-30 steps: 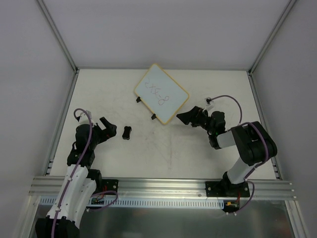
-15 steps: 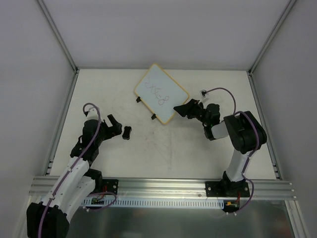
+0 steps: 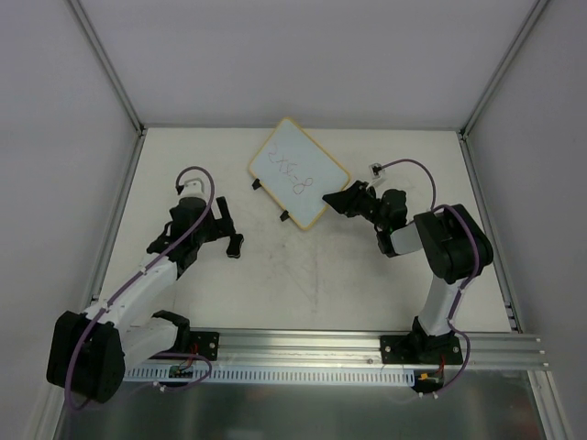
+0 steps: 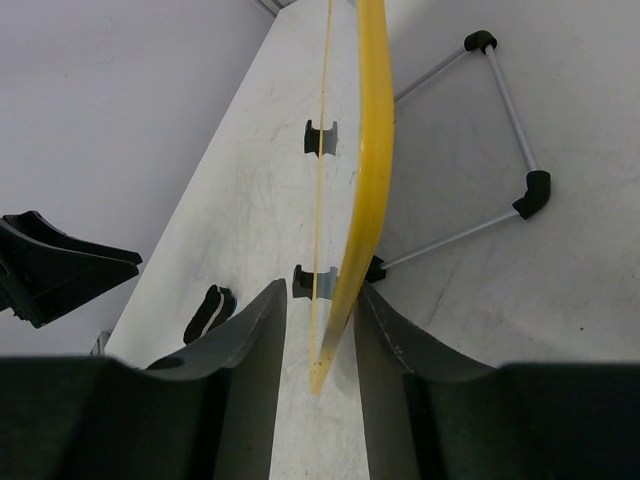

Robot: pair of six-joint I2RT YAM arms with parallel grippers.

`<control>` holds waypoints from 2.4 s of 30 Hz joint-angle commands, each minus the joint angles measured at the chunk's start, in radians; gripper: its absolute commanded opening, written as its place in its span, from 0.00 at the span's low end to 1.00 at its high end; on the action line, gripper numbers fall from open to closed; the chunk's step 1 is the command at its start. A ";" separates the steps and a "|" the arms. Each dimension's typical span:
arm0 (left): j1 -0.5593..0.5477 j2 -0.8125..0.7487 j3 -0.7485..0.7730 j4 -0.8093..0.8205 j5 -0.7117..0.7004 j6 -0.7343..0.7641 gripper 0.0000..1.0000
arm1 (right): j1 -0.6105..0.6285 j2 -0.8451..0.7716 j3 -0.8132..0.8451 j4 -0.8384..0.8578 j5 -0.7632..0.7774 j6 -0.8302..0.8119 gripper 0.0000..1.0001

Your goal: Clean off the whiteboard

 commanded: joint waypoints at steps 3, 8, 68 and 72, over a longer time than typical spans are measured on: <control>-0.003 0.088 0.080 0.023 -0.017 0.066 0.99 | 0.008 0.012 0.038 0.172 -0.018 -0.002 0.32; -0.005 0.153 0.097 0.023 0.083 0.094 0.99 | 0.008 0.015 0.038 0.172 -0.019 -0.002 0.28; -0.077 0.510 0.268 -0.194 0.164 0.123 0.38 | -0.010 0.023 0.067 0.166 -0.053 0.049 0.00; -0.082 0.503 0.267 -0.197 0.166 0.112 0.35 | -0.013 0.023 0.066 0.166 -0.055 0.050 0.00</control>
